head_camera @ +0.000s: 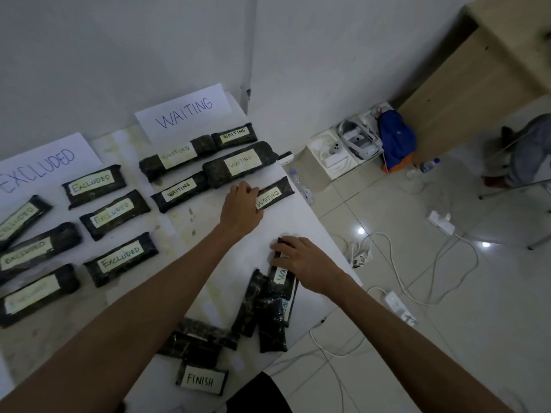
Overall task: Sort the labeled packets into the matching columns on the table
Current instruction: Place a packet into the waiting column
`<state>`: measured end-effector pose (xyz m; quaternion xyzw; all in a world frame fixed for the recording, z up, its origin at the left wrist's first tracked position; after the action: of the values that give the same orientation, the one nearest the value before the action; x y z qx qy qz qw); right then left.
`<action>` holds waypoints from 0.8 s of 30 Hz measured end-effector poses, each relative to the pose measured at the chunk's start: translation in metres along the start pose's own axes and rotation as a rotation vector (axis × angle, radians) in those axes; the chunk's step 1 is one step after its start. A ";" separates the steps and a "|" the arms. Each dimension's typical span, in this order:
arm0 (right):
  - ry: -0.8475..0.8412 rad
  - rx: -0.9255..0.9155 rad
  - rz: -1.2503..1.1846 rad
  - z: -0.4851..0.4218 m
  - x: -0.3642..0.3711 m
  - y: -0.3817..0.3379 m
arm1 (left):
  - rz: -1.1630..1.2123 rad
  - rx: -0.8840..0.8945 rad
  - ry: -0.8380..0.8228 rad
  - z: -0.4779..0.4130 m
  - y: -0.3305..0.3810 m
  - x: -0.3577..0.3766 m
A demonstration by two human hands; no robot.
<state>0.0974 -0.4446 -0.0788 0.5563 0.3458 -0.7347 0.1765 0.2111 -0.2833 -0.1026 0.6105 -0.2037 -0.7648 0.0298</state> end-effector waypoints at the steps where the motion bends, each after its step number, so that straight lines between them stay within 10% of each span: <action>1: 0.007 -0.025 0.027 -0.002 0.000 0.001 | 0.003 0.001 0.003 0.003 -0.002 -0.002; 24: -0.154 0.183 0.096 -0.183 -0.020 -0.049 | 0.259 -0.267 0.109 0.172 -0.119 -0.037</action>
<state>0.1996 -0.2842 -0.0711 0.5279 0.2357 -0.7945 0.1861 0.0820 -0.1163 -0.0802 0.6102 -0.1751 -0.7407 0.2197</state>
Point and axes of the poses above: each hand's wrist, its own z-axis away from the middle knuckle, its own x-axis out of the palm, y = z × x, the point moved 2 cm from there along -z, towards the middle knuckle, and after that the axes turned 7 degrees about -z, right-handed, at the moved point
